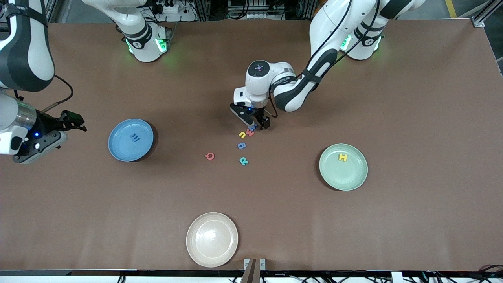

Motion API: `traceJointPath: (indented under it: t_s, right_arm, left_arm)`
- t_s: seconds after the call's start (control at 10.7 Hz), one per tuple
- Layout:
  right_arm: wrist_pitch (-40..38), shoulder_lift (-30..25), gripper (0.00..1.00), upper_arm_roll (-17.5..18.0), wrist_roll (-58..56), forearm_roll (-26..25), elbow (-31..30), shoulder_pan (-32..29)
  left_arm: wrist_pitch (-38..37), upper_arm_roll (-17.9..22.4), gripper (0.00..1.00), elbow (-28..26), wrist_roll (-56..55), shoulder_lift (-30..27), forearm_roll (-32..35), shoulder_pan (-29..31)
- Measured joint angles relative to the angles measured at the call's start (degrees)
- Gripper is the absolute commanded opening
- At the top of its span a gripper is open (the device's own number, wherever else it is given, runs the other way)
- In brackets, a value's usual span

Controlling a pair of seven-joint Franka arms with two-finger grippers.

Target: Sort upper and lower case letters into plates

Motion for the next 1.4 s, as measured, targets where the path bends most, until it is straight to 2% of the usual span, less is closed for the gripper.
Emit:
traceJointPath:
  t_s: [0.47,0.93,1.02,1.21,1.3,1.4]
  right_arm:
    - [0.2,-1.2,1.0,-0.1,0.3,3.0,0.2,0.2]
    - [0.2,-1.7,1.0,-0.1,8.7,3.4,2.5,2.4]
    - [0.2,-1.7,1.0,-0.1,8.7,3.4,2.5,2.4]
    - [0.0,-1.7,1.0,-0.1,8.8,3.4,2.5,2.4]
    - [0.0,-1.7,1.0,-0.1,8.8,3.4,2.5,2.4]
    - [0.0,-1.7,1.0,-0.1,8.8,3.4,2.5,2.4]
  left_arm:
    - [0.3,0.2,0.9,1.1,0.1,-0.1,0.0,1.3]
    - [0.3,0.4,0.9,3.0,0.1,0.8,0.0,1.5]
    - [0.3,0.4,0.87,3.0,0.1,1.1,0.0,1.3]
    - [0.4,0.4,0.73,3.1,0.1,1.9,0.0,0.6]
    - [0.4,0.3,0.62,3.3,0.1,1.9,0.0,0.5]
    - [0.4,0.3,0.4,3.5,0.1,1.9,0.0,0.5]
